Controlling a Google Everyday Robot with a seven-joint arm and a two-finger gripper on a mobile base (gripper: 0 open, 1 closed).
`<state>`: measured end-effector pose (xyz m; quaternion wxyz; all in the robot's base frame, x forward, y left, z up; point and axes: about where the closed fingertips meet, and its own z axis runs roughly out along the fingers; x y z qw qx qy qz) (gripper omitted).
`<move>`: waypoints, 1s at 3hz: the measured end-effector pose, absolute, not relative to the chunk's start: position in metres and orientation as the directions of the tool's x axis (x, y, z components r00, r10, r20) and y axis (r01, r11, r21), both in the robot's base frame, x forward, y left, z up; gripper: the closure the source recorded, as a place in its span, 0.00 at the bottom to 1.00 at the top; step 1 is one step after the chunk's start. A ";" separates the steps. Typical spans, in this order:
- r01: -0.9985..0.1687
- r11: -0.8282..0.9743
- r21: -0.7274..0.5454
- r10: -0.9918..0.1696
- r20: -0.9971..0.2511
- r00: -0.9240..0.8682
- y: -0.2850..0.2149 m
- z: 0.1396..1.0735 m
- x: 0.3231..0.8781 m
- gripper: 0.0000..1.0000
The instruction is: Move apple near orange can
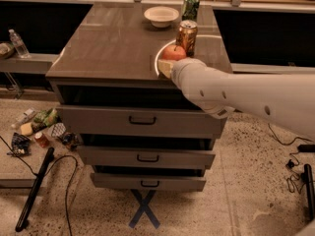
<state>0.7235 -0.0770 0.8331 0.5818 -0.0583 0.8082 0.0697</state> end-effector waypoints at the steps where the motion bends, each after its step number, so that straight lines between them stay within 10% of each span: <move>1: -0.156 0.988 0.005 -0.043 -0.952 -0.303 -0.079 0.838 0.721 0.20; 3: -0.156 0.987 -0.046 -0.092 -0.948 -0.304 -0.087 0.850 0.708 0.00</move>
Offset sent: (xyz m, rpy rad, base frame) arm -0.0183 0.0003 0.0348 -0.1138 -0.0185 -0.0416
